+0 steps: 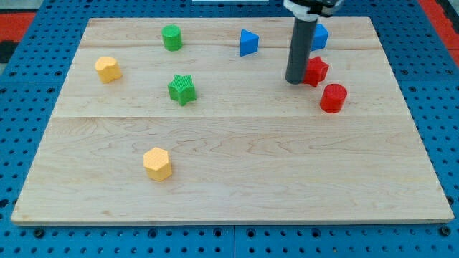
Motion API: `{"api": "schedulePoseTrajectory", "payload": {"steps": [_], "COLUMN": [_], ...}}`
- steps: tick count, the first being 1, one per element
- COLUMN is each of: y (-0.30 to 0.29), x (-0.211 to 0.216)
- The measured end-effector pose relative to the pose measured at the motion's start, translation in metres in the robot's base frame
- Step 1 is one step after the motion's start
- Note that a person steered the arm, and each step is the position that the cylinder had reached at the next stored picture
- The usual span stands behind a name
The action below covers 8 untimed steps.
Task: Slide blue triangle to the center
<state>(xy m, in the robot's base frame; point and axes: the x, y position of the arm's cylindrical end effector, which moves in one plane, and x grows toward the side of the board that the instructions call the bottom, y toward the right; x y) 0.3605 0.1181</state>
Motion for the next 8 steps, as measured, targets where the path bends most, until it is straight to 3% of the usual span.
{"api": "schedulePoseTrajectory", "payload": {"steps": [2, 3, 4, 7, 8], "y": [0.011, -0.039, -0.018, -0.046, -0.088], "x": [0.001, 0.0, -0.031, -0.133, -0.115]}}
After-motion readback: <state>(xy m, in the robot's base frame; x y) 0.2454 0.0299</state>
